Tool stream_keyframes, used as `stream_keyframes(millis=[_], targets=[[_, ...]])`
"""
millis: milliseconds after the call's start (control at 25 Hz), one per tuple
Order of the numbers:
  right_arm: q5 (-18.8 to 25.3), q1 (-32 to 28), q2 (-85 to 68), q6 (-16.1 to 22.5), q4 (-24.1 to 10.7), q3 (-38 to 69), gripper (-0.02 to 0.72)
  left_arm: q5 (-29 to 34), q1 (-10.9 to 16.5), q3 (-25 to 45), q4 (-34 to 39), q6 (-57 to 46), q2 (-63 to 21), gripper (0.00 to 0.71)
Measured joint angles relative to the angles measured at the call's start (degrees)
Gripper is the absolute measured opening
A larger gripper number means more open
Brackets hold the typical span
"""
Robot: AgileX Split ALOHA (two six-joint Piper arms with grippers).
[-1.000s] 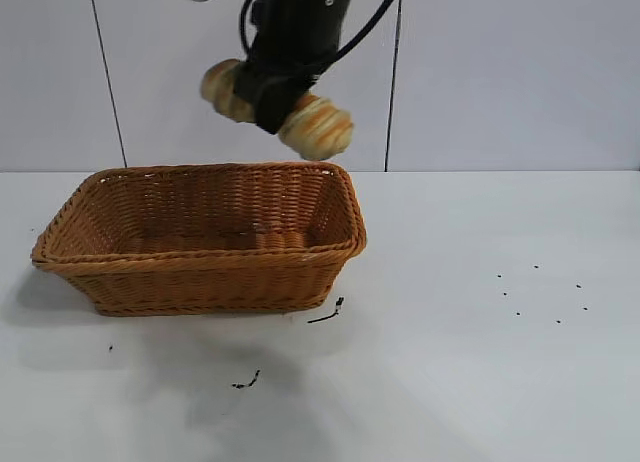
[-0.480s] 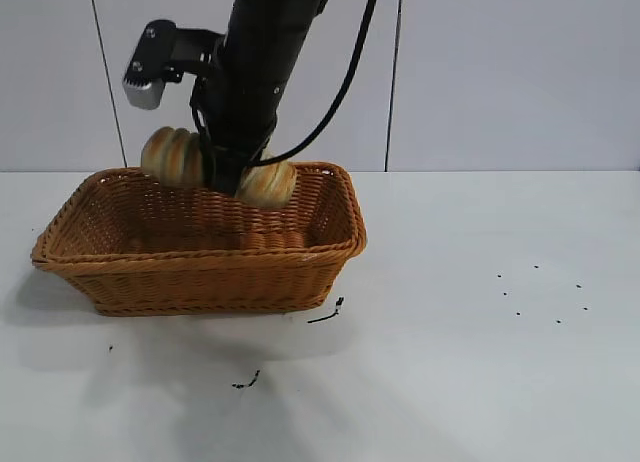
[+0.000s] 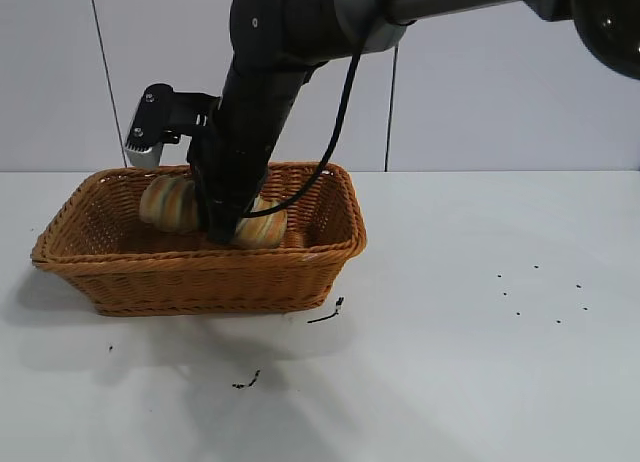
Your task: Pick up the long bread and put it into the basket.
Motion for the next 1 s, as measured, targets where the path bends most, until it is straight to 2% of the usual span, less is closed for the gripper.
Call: stream_keyframes(millis=[120,440,520,640,880,1000], targets=[[-0.2,0.0,-1.05,2.56,0.0,0.0,0.678,0.0,0.0,0.0,0.0,0.0,0.0,0.696],[1.31,0.0,-6.52,8.9,0.05,-0.39,0.693,0.0,0.0,0.0,0.0,0.0,0.0,0.696],[2.36,0.0,-8.28,14.05,-0.01,-0.69,0.693,0.0,0.0,0.0,0.0,0.0,0.0,0.696],[4.09,0.0,-11.0,25.93,-0.97,-0.82,0.693,0.0,0.0,0.0,0.0,0.0,0.0,0.696],[10.55,-1.59,-13.98,45.66,-3.64,-0.87,0.693,0.0,0.0,0.0,0.0,0.0,0.0,0.696],[11.5,-4.66,-14.01,51.83,-4.88,-0.87,0.693,0.0,0.0,0.0,0.0,0.0,0.0,0.696]])
